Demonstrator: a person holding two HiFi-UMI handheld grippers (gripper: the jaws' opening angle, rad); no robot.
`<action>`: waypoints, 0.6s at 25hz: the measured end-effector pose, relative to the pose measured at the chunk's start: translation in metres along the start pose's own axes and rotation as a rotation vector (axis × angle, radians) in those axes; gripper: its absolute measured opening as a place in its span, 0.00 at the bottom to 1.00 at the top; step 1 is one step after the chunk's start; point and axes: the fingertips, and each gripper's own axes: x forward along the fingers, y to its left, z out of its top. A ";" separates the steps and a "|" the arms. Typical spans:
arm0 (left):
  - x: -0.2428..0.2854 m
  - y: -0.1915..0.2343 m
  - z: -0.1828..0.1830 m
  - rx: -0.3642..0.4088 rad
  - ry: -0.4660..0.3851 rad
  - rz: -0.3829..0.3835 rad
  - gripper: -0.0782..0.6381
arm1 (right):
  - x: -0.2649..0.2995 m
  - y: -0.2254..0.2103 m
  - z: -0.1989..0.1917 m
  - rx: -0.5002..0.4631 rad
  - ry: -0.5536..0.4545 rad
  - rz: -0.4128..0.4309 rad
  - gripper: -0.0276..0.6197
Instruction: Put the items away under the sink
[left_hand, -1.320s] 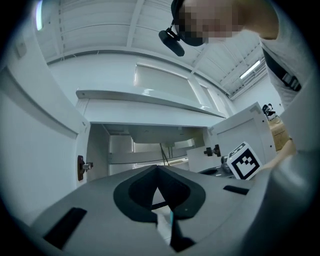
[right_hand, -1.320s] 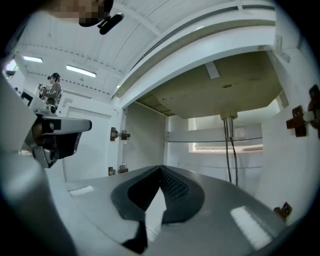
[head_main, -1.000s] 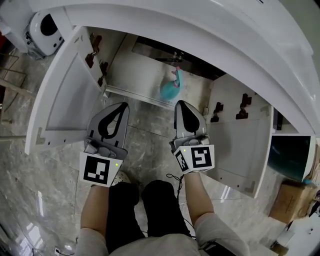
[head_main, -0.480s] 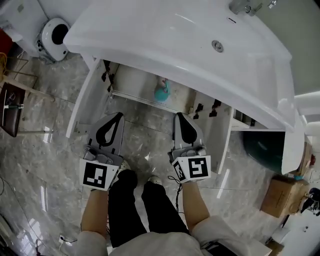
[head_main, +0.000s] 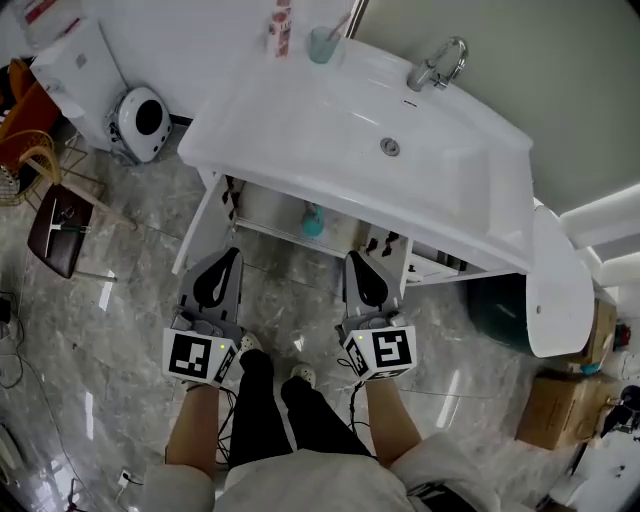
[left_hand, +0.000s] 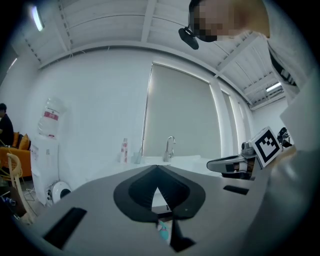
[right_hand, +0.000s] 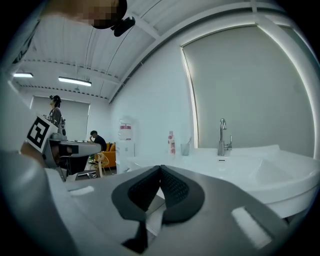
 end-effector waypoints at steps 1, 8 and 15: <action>-0.003 -0.003 0.013 0.003 -0.009 0.005 0.11 | -0.004 0.000 0.014 -0.003 -0.009 0.005 0.06; -0.024 -0.031 0.086 0.024 -0.051 0.014 0.11 | -0.040 -0.002 0.085 -0.027 -0.039 0.017 0.06; -0.041 -0.049 0.131 0.035 -0.087 0.031 0.11 | -0.067 -0.014 0.132 0.000 -0.090 -0.011 0.06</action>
